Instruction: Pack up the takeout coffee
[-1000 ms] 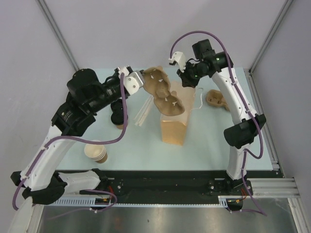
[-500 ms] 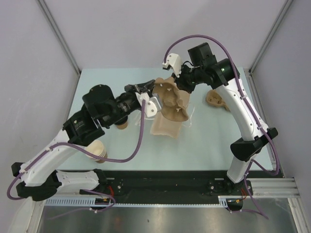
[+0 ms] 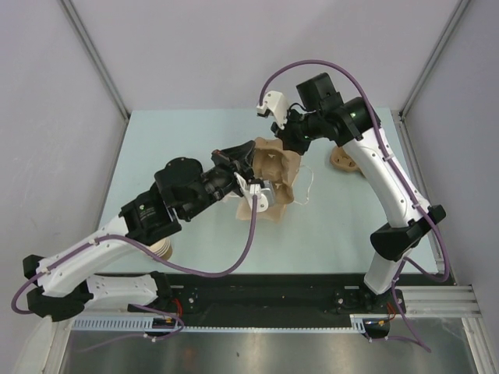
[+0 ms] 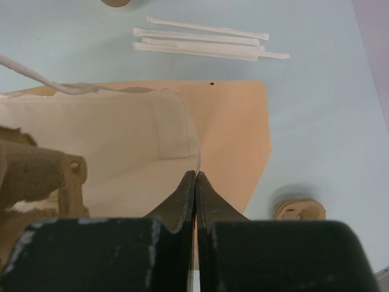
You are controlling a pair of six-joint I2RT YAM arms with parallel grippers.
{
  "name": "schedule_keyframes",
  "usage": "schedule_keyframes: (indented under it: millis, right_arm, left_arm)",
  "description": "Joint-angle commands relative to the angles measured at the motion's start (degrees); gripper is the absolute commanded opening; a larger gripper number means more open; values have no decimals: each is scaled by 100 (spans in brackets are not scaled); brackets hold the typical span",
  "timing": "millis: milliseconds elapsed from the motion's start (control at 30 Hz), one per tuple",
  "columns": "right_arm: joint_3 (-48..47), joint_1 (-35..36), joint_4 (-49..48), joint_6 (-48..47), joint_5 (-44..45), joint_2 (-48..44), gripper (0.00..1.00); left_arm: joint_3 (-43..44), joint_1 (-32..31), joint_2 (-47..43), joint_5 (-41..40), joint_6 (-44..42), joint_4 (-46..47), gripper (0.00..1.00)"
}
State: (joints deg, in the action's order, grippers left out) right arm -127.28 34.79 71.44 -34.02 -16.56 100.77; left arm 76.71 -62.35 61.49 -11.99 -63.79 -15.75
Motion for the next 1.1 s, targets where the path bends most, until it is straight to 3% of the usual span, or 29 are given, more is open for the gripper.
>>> schedule_keyframes:
  millis: [0, 367, 533, 900, 1067]
  right_arm:
    - [-33, 37, 28, 124, -155, -286, 0]
    - [-60, 37, 10, 71, -225, -365, 0]
    - [-270, 98, 115, 185, -243, -321, 0]
    - [-376, 125, 458, 387, -506, -462, 0]
    - [-499, 178, 599, 396, -577, -567, 0]
  left_arm:
    - [-340, -32, -321, -181, -668, 588, 0]
    - [-368, 47, -437, -225, -1030, 704, 0]
    - [-428, -14, -401, -76, -978, 310, 0]
    - [-938, -814, -419, -120, -477, -596, 0]
    - [-387, -858, -252, 56, 111, -1210, 0]
